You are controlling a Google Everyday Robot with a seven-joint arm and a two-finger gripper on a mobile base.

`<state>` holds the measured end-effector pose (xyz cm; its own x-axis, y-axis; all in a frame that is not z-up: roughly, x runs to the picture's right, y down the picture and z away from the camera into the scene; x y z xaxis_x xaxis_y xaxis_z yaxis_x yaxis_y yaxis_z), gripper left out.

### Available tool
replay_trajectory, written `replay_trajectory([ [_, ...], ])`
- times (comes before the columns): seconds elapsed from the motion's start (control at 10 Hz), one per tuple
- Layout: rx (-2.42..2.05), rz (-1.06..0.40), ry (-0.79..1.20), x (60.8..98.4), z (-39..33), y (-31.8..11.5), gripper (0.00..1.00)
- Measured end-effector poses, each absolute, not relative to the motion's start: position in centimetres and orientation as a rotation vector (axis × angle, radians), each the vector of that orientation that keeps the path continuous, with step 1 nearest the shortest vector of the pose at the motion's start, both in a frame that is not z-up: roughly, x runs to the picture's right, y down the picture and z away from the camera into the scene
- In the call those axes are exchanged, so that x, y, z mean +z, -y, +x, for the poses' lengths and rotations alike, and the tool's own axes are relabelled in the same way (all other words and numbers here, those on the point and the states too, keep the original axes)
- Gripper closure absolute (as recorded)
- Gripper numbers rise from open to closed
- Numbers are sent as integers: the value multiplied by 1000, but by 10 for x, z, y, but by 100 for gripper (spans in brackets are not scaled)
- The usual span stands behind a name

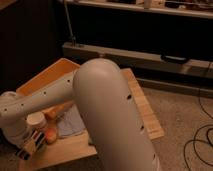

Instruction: Place eraser in plastic cup

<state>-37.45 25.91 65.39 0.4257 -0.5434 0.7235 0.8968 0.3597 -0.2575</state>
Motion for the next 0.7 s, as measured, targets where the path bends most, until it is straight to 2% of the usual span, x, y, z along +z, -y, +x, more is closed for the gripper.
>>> replay_trajectory([
  [0.7, -1000, -701, 556, 654, -372, -257, 20],
])
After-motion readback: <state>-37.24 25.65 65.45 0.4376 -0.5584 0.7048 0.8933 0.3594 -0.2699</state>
